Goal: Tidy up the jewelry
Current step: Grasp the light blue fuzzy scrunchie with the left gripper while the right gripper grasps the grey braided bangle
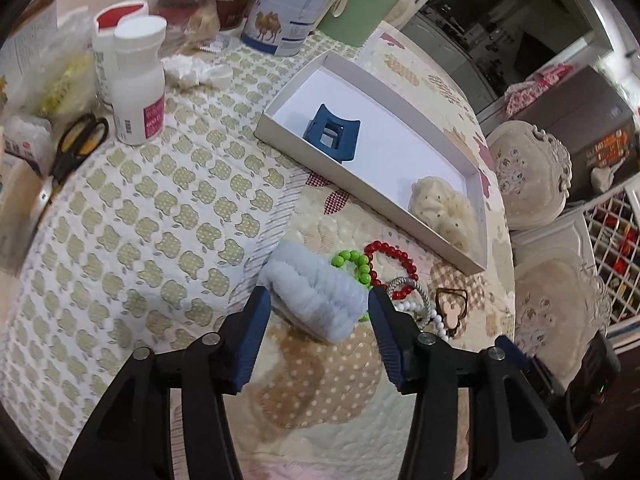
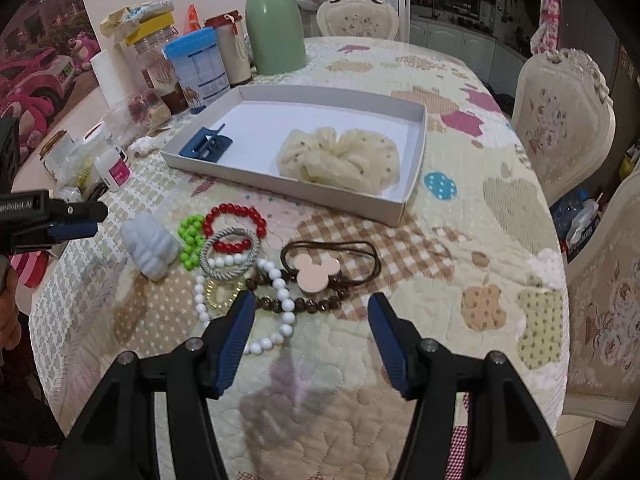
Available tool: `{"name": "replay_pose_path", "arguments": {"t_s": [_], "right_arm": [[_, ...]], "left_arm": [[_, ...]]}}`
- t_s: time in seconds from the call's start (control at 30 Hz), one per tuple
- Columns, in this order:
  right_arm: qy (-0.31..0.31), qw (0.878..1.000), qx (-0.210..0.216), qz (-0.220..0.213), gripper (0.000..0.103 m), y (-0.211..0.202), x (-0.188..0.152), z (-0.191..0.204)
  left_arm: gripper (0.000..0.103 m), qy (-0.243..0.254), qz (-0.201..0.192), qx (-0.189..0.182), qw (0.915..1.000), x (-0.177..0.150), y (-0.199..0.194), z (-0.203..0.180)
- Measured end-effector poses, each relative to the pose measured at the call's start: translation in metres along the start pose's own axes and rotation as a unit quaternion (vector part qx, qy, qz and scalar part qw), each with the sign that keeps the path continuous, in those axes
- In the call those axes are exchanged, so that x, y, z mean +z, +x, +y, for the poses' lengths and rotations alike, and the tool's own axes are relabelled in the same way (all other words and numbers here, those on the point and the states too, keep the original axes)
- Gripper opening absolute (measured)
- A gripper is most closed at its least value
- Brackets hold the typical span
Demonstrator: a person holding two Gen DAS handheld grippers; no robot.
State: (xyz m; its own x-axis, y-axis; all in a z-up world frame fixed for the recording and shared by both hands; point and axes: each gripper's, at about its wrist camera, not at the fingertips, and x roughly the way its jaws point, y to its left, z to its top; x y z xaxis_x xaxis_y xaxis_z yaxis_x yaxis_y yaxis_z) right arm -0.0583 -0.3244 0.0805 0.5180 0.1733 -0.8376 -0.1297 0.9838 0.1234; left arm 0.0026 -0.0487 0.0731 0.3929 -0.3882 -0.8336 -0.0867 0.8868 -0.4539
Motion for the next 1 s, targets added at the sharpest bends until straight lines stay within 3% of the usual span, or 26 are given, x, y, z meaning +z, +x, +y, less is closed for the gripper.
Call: {"name": "replay_pose_path", "arguments": {"t_s": [0.57, 1.0], "right_arm": [[-0.035, 0.998, 0.041, 0.011, 0.062, 0.026, 0.028, 0.025], [-0.074, 0.995, 0.059, 0.042, 0.058, 0.070, 0.047, 0.043]], "left_arm": [[0.041, -0.014, 0.016, 0.057, 0.9981, 0.009, 0.043, 0.001], [0.041, -0.033, 0.016, 0.065, 0.9972, 0.007, 0.049, 0.008]]}}
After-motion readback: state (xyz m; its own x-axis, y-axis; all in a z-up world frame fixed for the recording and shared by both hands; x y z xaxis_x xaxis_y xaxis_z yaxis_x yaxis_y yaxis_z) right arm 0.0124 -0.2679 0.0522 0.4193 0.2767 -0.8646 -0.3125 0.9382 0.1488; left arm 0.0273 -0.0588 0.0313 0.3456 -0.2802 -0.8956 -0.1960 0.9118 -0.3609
